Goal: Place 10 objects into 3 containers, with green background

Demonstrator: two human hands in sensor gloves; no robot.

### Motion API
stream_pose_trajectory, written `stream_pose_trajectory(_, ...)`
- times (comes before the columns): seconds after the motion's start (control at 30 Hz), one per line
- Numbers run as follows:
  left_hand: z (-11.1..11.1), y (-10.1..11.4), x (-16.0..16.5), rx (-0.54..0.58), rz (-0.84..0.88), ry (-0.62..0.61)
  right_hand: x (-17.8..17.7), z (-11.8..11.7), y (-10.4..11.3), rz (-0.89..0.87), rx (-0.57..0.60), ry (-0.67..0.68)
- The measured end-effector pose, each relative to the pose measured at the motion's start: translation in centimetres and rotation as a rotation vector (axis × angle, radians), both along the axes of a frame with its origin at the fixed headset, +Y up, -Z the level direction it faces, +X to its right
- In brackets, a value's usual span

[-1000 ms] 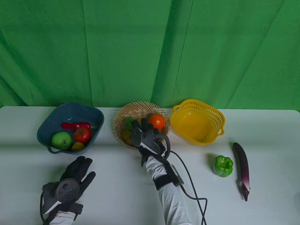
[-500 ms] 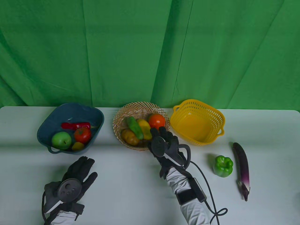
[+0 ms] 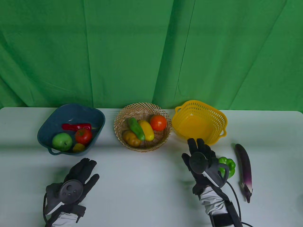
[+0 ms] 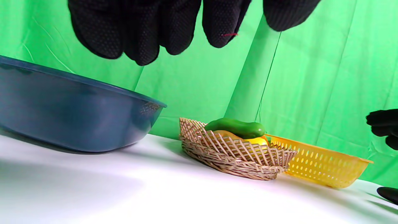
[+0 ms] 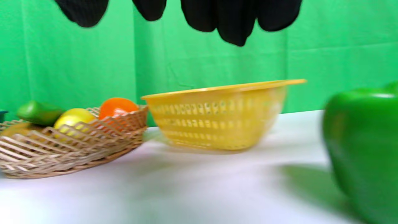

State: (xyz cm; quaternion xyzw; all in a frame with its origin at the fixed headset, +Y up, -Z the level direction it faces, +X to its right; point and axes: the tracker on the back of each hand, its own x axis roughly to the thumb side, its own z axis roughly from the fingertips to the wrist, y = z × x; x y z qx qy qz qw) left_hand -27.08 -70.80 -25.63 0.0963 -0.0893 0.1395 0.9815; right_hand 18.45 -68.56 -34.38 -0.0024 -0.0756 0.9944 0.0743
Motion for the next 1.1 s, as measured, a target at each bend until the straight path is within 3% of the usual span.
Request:
stream_pose_trajectory(0.23, 0.0, -0.1, 0.3, -0.003, -0.004, -0.014, 4.5, 1.8, -0.7, 0.066, -0.016, -0.094)
stream_pose_trajectory(0.67, -0.4, -1.1, 0.3, -0.055, -0.002, -0.019, 9.5, 2.9, -5.6, 0.128, -0.28, -0.183)
stream_pose_trajectory(1.1, -0.4, -1.2, 0.7, -0.069, -0.04, -0.016, 9.4, 2.1, -6.5, 0.18, -0.128, -0.224)
